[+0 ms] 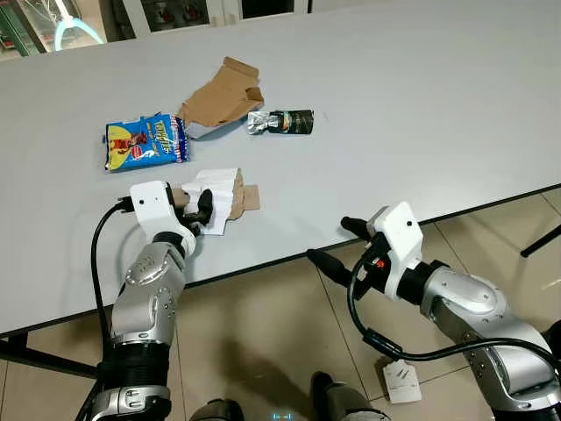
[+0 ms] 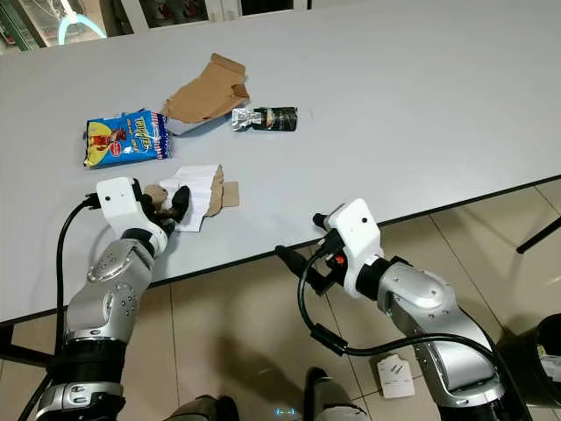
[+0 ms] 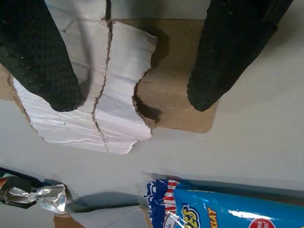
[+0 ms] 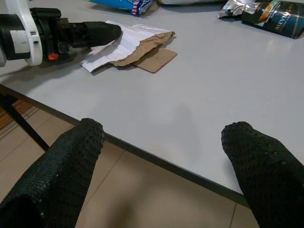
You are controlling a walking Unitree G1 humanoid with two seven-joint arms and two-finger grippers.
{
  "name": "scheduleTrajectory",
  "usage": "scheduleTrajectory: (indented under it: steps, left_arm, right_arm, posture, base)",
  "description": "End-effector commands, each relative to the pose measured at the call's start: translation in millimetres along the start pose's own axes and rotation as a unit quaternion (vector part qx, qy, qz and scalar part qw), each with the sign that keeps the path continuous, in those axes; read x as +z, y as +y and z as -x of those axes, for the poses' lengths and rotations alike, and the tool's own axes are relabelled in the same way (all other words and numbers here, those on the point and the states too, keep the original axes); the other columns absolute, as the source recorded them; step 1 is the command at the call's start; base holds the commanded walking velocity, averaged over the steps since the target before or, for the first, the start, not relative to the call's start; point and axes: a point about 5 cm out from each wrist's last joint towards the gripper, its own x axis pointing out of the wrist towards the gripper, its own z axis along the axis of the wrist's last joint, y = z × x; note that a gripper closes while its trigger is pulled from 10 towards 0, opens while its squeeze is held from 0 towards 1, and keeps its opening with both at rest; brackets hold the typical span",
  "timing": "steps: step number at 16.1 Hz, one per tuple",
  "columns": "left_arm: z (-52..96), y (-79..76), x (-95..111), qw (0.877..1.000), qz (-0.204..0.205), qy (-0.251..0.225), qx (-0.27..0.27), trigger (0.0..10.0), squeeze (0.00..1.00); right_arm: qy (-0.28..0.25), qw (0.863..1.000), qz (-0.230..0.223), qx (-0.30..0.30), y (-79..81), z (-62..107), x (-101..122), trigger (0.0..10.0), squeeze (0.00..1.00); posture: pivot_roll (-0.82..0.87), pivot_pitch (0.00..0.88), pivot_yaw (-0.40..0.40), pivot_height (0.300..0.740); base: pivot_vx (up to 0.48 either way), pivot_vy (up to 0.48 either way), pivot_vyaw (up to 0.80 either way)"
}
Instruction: Picking trash to rubbish bin
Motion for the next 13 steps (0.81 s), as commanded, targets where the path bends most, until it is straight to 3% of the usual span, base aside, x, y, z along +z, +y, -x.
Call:
scheduleTrajectory:
  steps: [1, 13]
  left_arm:
    - [6.3, 10.0, -32.2, 0.997, 0.018, 0.069, 0.017, 0.0, 0.00]
    - [10.3, 20.6, -29.7, 0.997, 0.022, 0.057, 0.045, 0.0, 0.00]
  right_arm:
    - [0.005, 1.000, 0.007, 0.003, 2.9, 2.0, -1.2, 10.0, 0.00]
    - [0.003, 1.000, 0.011, 0.006, 6.8, -0.3, -1.9, 10.0, 0.00]
  posture:
    - [-0.24, 0.214, 0.032, 0.740]
    - [-0.23, 0.215, 0.031, 0.740]
  base:
    - [0.000, 0.000, 0.00]
    - [0.000, 0.000, 0.00]
